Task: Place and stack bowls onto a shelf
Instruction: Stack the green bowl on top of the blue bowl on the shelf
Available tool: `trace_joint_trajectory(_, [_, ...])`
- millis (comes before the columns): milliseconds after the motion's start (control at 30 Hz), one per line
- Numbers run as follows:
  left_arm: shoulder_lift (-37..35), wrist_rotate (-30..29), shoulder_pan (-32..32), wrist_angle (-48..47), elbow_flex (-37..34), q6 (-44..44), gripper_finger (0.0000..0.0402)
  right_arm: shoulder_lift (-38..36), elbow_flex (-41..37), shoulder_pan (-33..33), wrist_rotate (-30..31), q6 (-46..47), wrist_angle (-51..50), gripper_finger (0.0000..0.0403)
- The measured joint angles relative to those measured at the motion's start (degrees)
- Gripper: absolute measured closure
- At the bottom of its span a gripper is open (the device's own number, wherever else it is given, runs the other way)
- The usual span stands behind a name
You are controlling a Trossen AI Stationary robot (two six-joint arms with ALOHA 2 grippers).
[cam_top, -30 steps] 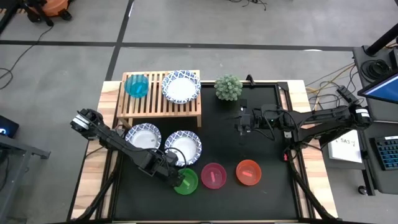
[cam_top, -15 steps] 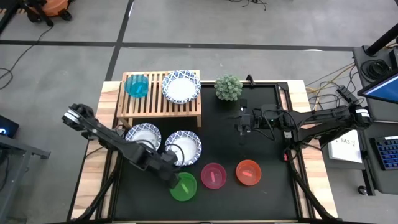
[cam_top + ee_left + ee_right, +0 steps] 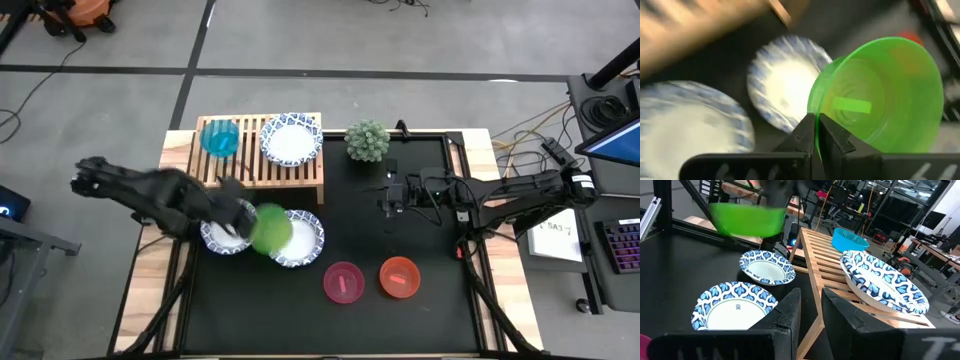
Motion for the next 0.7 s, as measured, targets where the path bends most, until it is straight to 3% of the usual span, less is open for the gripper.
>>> trace_joint_trajectory(200, [-1.7, -11.6, 9.5, -19.3, 15.3, 6.6, 0.0402, 0.0, 0.0, 0.0, 0.0, -0.1, 0.0, 0.0335])
trace_joint_trajectory(333, [-1.6, -14.9, 17.3, -23.5, 23.0, 15.2, 0.0402, 0.0, 0.0, 0.0, 0.0, -0.2, 0.0, 0.0335])
trace_joint_trajectory(467, [-1.5, -15.4, 25.7, -23.6, 26.2, 24.2, 0.0401, 0.0, 0.0, 0.0, 0.0, -0.2, 0.0, 0.0335])
trace_joint_trajectory(700, [-0.8, -13.9, 43.0, -23.4, 25.2, 39.3, 0.0401, 0.0, 0.0, 0.0, 0.0, -0.1, 0.0, 0.0335])
